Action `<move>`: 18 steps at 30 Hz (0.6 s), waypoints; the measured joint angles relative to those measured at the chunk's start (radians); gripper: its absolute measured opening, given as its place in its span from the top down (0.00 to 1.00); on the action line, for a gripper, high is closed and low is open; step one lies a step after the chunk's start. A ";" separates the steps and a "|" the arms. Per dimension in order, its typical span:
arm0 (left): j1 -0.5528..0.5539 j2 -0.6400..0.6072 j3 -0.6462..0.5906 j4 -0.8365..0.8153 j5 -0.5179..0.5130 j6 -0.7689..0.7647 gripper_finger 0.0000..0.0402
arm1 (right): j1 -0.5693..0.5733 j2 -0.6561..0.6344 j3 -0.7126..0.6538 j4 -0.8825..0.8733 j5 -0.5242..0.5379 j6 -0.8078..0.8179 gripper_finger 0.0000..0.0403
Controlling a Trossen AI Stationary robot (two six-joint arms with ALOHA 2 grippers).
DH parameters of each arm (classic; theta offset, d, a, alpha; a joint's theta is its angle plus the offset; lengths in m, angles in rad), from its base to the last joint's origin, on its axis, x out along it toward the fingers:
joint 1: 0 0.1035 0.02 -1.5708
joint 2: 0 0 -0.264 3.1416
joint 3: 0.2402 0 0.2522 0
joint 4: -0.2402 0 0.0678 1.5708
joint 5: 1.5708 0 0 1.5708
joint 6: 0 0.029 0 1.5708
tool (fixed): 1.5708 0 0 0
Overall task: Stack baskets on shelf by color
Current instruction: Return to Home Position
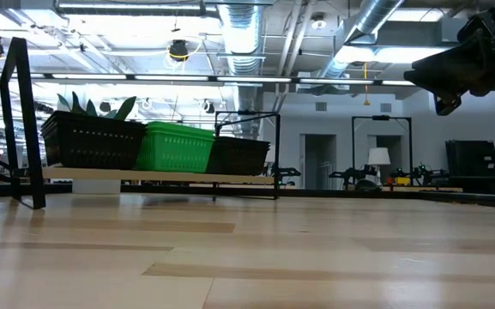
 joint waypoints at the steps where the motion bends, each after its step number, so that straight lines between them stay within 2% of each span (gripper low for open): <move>1: -0.007 0.000 0.000 -0.013 0.057 -0.014 0.35 | 0.000 0.000 0.000 0.000 0.000 0.004 0.65; 3: -0.024 0.000 0.000 -0.063 0.127 -0.052 0.35 | 0.000 0.000 0.000 0.000 0.000 0.005 0.65; 4: -0.033 0.000 0.000 -0.098 0.128 -0.061 0.35 | 0.000 0.000 0.000 0.000 0.000 0.005 0.64; 6: -0.045 0.000 -0.002 -0.157 0.056 -0.065 0.35 | 0.000 0.000 0.000 0.000 0.000 0.004 0.64; 9: -0.049 0.000 -0.027 -0.150 -0.054 -0.060 0.35 | 0.000 0.000 0.000 0.000 0.000 0.003 0.65; 18: -0.004 0.000 -0.048 -0.152 -0.127 -0.022 0.35 | 0.000 0.000 0.000 0.000 0.000 0.003 0.65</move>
